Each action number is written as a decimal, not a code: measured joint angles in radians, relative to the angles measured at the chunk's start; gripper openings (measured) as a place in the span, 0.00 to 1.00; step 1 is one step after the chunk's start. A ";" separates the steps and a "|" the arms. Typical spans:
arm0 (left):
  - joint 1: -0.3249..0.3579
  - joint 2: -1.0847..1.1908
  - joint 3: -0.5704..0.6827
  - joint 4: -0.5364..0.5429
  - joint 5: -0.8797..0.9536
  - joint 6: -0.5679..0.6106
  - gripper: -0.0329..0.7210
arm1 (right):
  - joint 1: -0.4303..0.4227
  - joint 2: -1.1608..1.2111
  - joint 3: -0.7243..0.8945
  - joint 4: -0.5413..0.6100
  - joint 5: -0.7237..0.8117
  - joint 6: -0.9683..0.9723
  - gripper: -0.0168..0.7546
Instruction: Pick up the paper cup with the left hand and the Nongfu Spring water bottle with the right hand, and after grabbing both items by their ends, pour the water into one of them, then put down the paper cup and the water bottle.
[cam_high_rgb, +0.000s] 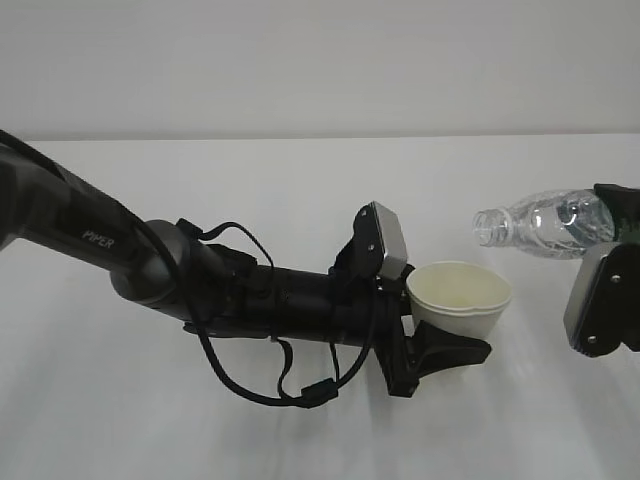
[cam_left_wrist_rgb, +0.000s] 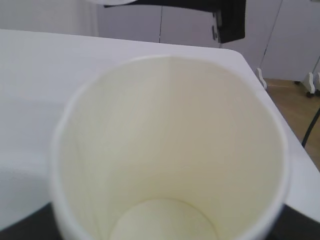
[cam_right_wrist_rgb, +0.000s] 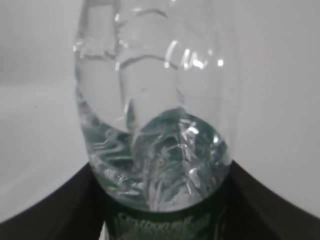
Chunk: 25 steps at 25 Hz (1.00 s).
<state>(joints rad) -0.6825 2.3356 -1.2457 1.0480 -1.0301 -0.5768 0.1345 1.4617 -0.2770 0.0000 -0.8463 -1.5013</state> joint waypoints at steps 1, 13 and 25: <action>0.000 0.000 -0.005 0.000 0.000 0.000 0.63 | 0.000 0.000 0.000 0.000 0.000 0.000 0.61; 0.000 0.002 -0.021 0.000 0.000 -0.003 0.63 | 0.000 0.000 0.000 -0.012 -0.002 -0.049 0.61; 0.000 0.002 -0.021 0.000 0.000 -0.005 0.63 | 0.000 -0.001 0.000 -0.016 -0.004 -0.060 0.61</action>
<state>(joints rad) -0.6825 2.3376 -1.2668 1.0480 -1.0301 -0.5816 0.1345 1.4610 -0.2770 -0.0157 -0.8503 -1.5613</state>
